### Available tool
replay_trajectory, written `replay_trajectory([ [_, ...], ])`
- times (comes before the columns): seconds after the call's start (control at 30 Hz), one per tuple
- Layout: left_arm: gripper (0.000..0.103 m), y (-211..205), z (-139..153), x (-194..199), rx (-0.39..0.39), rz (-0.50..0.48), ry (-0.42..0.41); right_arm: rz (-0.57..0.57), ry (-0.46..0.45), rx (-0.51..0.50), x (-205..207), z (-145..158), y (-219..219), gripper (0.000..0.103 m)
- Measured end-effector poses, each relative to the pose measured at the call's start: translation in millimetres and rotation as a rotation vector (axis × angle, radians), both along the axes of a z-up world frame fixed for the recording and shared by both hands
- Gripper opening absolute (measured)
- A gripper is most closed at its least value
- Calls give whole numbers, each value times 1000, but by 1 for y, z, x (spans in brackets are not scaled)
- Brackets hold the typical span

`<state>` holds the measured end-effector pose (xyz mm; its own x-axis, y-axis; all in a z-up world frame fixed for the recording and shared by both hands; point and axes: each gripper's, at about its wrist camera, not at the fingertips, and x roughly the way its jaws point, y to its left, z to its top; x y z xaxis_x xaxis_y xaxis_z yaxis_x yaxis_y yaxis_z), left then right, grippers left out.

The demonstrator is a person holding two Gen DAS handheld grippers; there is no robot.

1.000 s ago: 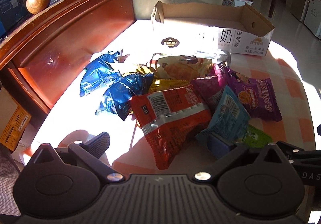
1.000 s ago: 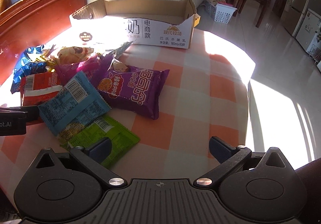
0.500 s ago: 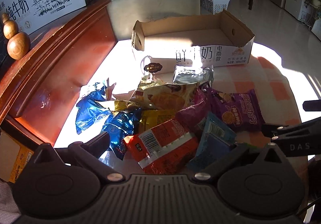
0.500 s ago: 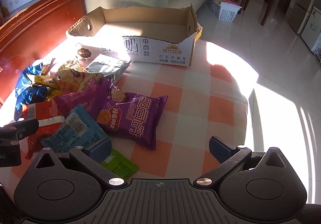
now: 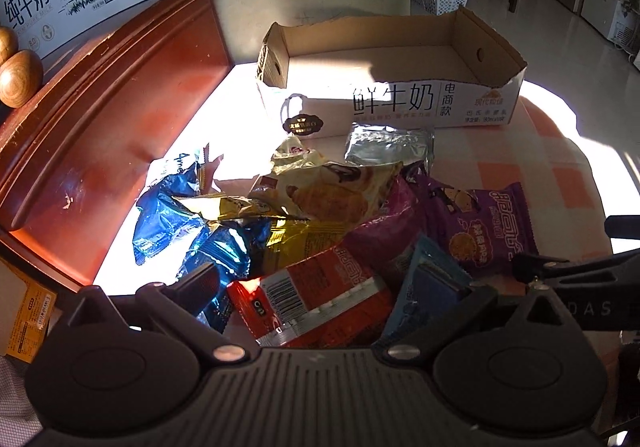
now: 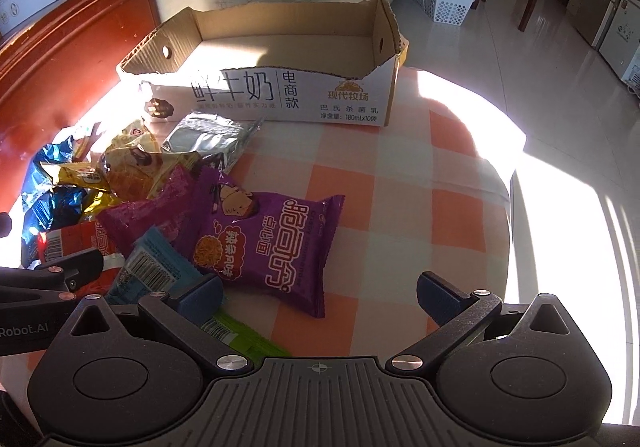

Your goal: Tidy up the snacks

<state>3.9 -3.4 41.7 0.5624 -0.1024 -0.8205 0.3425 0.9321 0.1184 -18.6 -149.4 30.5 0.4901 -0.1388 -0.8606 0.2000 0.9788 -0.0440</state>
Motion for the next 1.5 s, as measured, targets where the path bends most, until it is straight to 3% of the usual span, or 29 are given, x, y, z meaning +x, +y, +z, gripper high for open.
replay_trajectory([
  [0.3,102,1,-1,1,10,39,-17,5,-14,-10,-1,-1,4,103],
  [0.5,102,-2,-7,0,82,62,-50,11,-27,-7,-2,0,7,103],
  [0.8,101,-8,-11,-1,124,63,-56,26,-36,-21,-3,1,10,103],
  [1.2,99,-10,-15,-6,122,67,-32,46,-46,-63,-9,-1,13,103],
  [1.5,96,-6,-17,-3,71,96,9,53,-63,-54,-8,0,13,103],
])
